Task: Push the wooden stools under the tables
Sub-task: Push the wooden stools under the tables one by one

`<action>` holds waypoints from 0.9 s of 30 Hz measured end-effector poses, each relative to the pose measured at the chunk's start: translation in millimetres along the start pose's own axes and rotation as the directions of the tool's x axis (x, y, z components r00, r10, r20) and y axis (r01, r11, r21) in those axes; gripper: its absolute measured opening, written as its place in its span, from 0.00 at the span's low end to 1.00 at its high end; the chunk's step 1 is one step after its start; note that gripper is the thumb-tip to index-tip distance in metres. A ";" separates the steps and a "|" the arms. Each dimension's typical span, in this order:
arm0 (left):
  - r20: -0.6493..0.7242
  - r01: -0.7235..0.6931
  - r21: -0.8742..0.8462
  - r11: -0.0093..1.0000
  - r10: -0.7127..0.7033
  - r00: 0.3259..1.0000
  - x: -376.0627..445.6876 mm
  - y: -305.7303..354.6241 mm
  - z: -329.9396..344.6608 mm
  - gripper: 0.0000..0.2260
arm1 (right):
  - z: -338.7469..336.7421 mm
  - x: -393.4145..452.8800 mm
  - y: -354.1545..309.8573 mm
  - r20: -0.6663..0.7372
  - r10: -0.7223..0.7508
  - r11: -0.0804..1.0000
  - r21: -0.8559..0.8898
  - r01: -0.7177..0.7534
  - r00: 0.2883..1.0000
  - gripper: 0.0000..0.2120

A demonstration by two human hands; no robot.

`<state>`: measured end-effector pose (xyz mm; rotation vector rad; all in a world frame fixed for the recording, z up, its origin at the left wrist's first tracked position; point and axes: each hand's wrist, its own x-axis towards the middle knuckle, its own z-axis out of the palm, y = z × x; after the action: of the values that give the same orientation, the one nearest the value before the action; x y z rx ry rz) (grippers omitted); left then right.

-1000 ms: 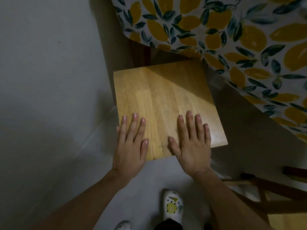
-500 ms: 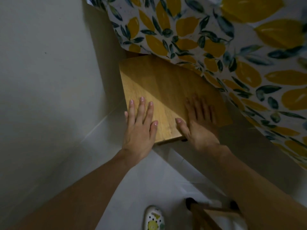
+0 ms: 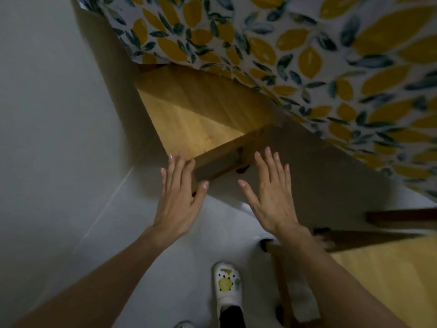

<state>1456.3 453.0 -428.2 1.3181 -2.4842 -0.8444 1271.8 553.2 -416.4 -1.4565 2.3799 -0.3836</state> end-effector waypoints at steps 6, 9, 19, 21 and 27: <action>0.193 -0.125 0.015 0.992 0.120 0.974 -87.4 55.7 48.7 0.30 | -10.4 -135.5 44.9 -0.088 0.210 0.976 0.076 -0.204 0.974 0.34; 0.294 -0.192 -0.029 0.981 0.192 0.936 -128.8 93.4 81.4 0.30 | -16.5 -206.4 79.9 -0.102 0.308 0.951 0.020 -0.308 0.946 0.33; 0.488 -0.393 0.059 0.918 0.317 0.813 -233.9 196.6 175.6 0.37 | -19.6 -398.2 187.3 -0.100 0.524 0.851 0.008 -0.526 0.846 0.37; 0.485 -0.374 0.114 0.921 0.277 0.830 -246.5 207.8 187.1 0.41 | -18.2 -422.4 204.3 -0.080 0.514 0.856 -0.007 -0.516 0.854 0.39; 0.396 -0.338 0.310 0.889 0.202 0.896 -259.0 228.7 215.6 0.52 | -16.5 -453.3 243.2 0.019 0.380 0.920 -0.108 -0.376 0.925 0.39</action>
<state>1355.8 847.0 -451.4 0.9240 -3.1487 -0.6028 1262.1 1067.4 -435.9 -0.9922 2.6040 -0.1349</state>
